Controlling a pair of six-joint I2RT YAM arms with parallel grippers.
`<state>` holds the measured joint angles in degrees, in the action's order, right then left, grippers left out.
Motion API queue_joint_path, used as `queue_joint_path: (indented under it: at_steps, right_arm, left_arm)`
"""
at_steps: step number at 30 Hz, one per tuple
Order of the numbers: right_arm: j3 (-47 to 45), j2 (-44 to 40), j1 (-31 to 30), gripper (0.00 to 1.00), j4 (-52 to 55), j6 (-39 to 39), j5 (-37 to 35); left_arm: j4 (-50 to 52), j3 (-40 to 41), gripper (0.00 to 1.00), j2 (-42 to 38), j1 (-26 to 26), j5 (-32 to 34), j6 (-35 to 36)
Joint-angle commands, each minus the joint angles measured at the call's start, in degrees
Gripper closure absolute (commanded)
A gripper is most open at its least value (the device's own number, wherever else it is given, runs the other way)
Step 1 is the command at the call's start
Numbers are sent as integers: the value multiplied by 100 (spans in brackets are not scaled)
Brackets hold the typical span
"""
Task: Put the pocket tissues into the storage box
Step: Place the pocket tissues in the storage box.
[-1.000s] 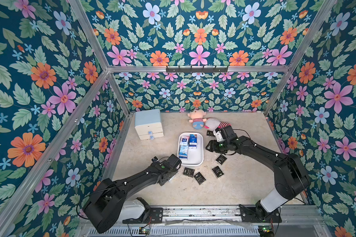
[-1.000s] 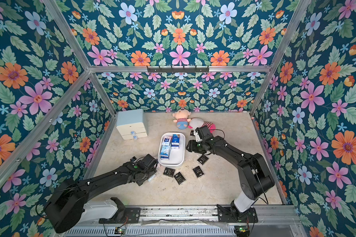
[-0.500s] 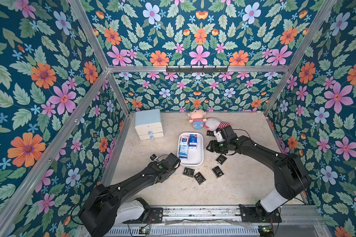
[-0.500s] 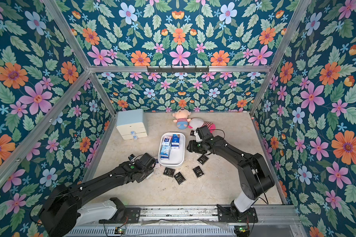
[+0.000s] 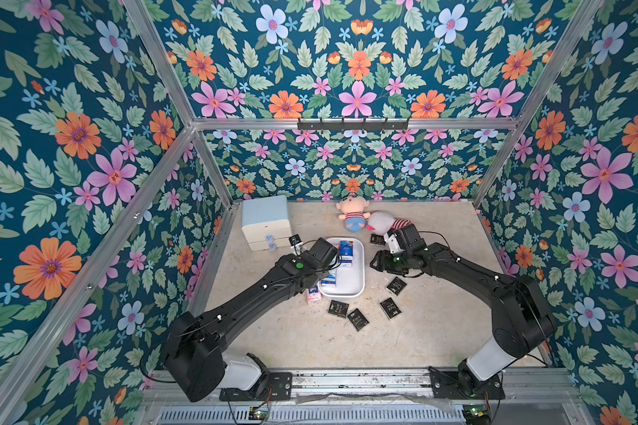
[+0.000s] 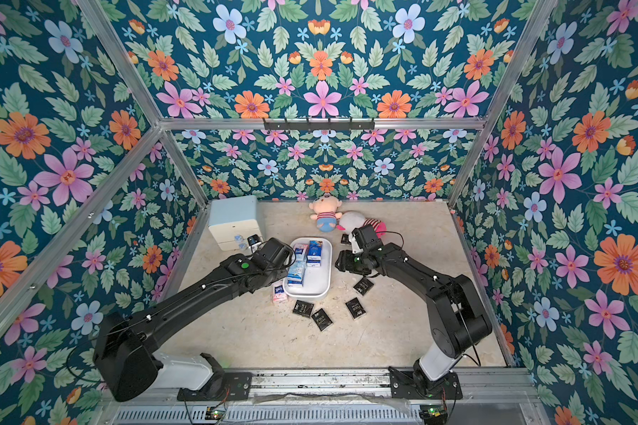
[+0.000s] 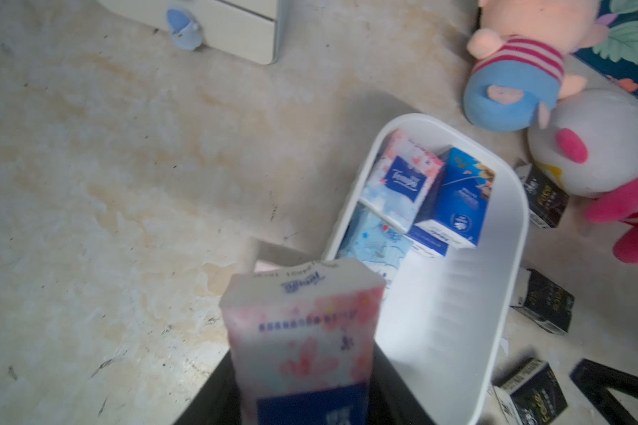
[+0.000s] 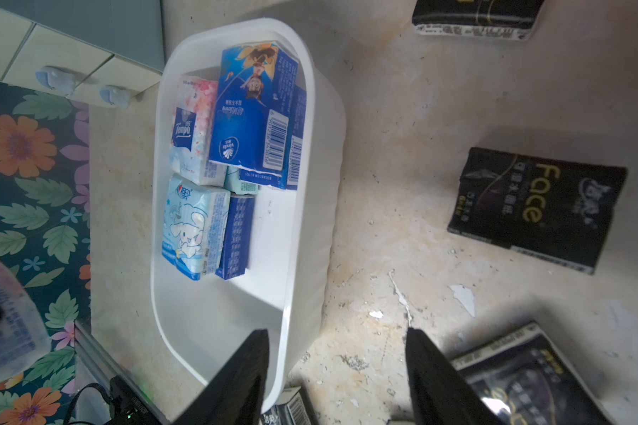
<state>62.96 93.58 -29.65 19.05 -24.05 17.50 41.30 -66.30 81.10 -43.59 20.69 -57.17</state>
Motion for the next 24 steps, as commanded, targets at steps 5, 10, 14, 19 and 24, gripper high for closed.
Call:
queue_joint_path:
  at_steps: [5, 10, 14, 19, 24]
  right_arm:
    - [-64, -123, 21, 36, -86, -108, -130]
    - [-55, -189, 64, 36, 4, -87, -253]
    - [-39, -234, 121, 36, 45, -91, -299]
    - [-21, -252, 203, 36, 58, -91, -303]
    - [-3, -278, 239, 36, 74, -73, -316]
  left_arm:
    - [-327, -1044, 50, 1021, -230, -518, 1227]
    - [-508, -1445, 50, 1663, -360, -919, 1610]
    - [-509, -1585, 50, 2048, -378, -1073, 1848]
    - [-594, -1638, 50, 2484, -381, -1186, 2100]
    - [-636, -1757, 50, 2948, -363, -1107, 2249]
